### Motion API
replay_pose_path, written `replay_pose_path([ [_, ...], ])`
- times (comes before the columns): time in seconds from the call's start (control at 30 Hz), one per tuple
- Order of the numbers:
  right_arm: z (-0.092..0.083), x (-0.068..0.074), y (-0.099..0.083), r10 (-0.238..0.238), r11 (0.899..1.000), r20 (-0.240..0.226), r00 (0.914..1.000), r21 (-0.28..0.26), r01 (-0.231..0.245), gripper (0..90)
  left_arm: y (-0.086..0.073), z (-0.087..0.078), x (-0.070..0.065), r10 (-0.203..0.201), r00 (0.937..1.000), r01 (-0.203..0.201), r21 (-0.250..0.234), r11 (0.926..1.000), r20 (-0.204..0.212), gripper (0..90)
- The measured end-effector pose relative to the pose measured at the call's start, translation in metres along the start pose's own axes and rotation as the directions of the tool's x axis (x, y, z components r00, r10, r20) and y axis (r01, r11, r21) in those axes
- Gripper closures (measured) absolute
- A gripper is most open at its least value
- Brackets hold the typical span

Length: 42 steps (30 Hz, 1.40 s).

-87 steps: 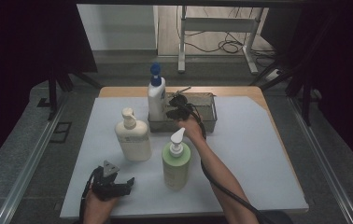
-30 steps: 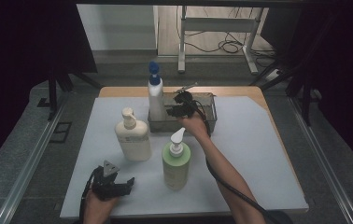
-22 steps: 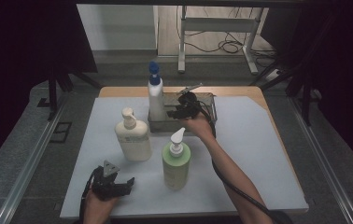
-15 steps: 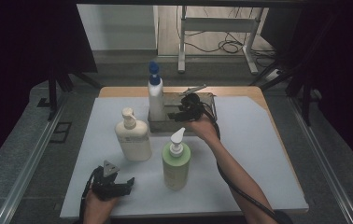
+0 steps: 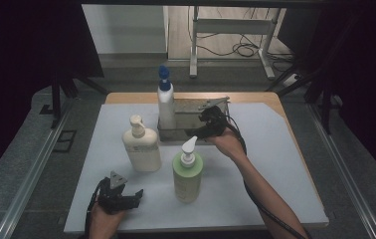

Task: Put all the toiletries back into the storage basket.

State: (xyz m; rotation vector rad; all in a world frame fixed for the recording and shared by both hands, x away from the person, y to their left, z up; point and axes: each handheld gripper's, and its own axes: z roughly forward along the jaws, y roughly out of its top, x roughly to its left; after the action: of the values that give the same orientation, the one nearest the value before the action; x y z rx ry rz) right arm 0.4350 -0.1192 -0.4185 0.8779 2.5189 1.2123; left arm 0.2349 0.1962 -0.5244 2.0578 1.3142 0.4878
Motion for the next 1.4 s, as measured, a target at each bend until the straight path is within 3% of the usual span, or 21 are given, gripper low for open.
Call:
replay_pose_path([
  [0.27, -0.013, 0.005, -0.017, -0.02, 1.0, -0.011, 0.9997, -0.003, 0.02, 11.2, 0.0, 0.0, 0.0, 0.0, 1.0, 0.0, 0.0, 1.0, 0.0, 12.2],
  [0.57, -0.031, 0.012, -0.044, -0.078, 0.997, -0.011, 0.9969, -0.005, 0.078, 7.0, 0.0, 0.0, 0.0, 0.0, 1.0, 0.0, 0.001, 1.0, -0.001, 12.2],
  [1.4, -0.071, 0.034, -0.107, -0.084, 0.996, -0.064, 0.9944, -0.011, 0.083, 6.8, 0.0, 0.0, 0.0, 0.0, 1.0, 0.0, 0.0, 1.0, -0.001, 12.2],
])
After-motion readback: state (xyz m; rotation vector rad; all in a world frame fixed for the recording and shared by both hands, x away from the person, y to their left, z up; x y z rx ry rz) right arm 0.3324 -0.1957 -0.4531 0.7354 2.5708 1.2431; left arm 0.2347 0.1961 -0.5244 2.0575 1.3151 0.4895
